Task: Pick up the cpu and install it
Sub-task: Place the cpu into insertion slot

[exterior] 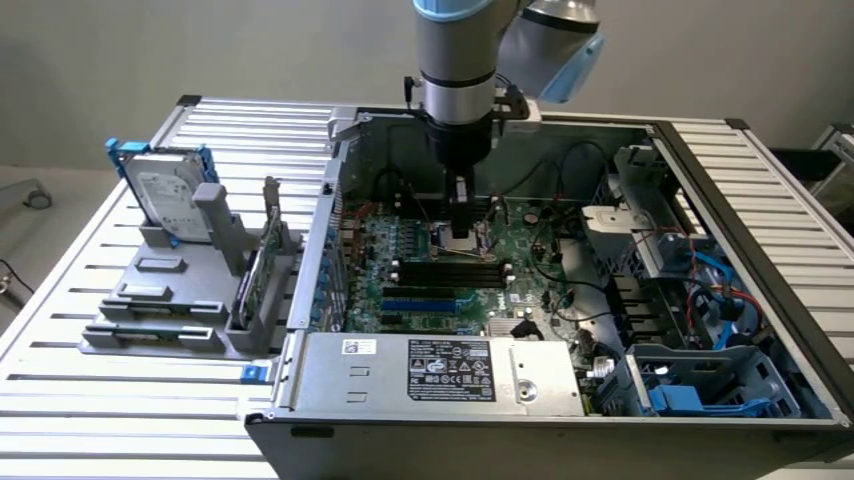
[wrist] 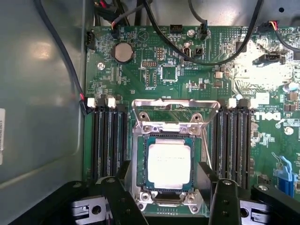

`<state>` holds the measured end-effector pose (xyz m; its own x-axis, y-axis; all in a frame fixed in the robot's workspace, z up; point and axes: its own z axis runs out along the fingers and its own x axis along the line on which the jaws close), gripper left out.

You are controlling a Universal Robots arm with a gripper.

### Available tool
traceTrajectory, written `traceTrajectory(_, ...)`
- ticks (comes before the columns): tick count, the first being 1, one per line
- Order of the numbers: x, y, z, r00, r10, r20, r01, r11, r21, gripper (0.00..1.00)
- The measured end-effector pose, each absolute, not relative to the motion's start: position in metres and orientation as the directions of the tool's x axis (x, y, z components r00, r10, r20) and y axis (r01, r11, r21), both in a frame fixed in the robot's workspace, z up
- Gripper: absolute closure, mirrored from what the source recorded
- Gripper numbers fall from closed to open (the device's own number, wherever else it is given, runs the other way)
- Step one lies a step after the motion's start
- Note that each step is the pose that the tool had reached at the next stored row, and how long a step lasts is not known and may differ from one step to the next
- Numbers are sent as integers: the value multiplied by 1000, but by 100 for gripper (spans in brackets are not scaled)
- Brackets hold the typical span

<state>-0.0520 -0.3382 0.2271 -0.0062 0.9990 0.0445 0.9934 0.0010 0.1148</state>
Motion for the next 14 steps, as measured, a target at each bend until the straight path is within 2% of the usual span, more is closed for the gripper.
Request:
traceTrajectory(2,-55,-338,231,-6,999,44,993,1,114,33)
traceTrajectory(4,-59,-338,234,-6,999,45,993,1,114,42)
traceTrajectory(5,-61,-338,235,-6,999,45,994,1,114,42)
traceTrajectory(6,-64,-338,236,-6,999,45,994,1,113,48)
traceTrajectory(7,-67,-338,237,-6,999,45,994,1,113,48)
traceTrajectory(9,-72,-339,238,-6,999,45,994,1,111,60)
traceTrajectory(10,-75,-339,238,-6,999,45,994,1,110,60)
traceTrajectory(11,-78,-339,238,-6,999,45,994,1,110,71)
traceTrajectory(12,-80,-339,239,-6,999,45,994,1,108,71)
traceTrajectory(14,-85,-339,240,-6,999,45,994,1,105,83)
